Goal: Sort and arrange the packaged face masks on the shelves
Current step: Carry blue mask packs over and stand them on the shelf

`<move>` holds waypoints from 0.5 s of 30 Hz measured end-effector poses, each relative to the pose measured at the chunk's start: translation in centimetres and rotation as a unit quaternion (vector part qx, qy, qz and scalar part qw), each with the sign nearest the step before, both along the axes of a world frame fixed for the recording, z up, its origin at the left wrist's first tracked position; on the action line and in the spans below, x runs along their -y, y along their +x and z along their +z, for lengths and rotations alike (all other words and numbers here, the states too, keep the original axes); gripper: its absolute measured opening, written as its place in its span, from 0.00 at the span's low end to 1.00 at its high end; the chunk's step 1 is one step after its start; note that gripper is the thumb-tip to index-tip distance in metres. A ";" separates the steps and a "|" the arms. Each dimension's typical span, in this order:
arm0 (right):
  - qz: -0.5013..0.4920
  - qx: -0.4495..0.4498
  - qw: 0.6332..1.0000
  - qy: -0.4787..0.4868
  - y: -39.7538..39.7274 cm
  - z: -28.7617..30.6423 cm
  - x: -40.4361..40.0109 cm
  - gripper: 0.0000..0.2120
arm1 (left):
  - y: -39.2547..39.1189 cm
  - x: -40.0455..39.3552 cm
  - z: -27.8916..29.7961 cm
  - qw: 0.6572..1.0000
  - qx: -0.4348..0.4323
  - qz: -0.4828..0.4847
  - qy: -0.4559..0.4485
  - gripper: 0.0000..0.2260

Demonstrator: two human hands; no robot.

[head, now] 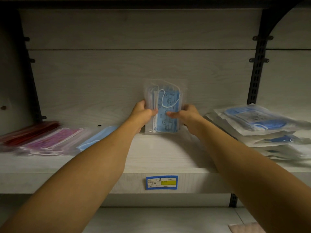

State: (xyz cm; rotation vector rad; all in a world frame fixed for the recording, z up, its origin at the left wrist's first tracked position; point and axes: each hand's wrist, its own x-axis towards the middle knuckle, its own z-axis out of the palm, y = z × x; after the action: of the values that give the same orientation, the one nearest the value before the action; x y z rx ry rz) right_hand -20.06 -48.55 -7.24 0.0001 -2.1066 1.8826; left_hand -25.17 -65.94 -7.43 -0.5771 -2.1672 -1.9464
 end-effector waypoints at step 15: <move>0.003 -0.039 0.999 0.003 0.2 0.1 0.1 0.20 | 0.0 -0.4 0.0 0.999 -0.006 -0.001 0.039 0.14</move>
State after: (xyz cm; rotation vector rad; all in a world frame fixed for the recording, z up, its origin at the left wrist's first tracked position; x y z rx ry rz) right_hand -19.90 -48.67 -7.16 0.0802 -2.0633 1.8480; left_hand -25.14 -65.53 -7.40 -0.5773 -2.0749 -2.0124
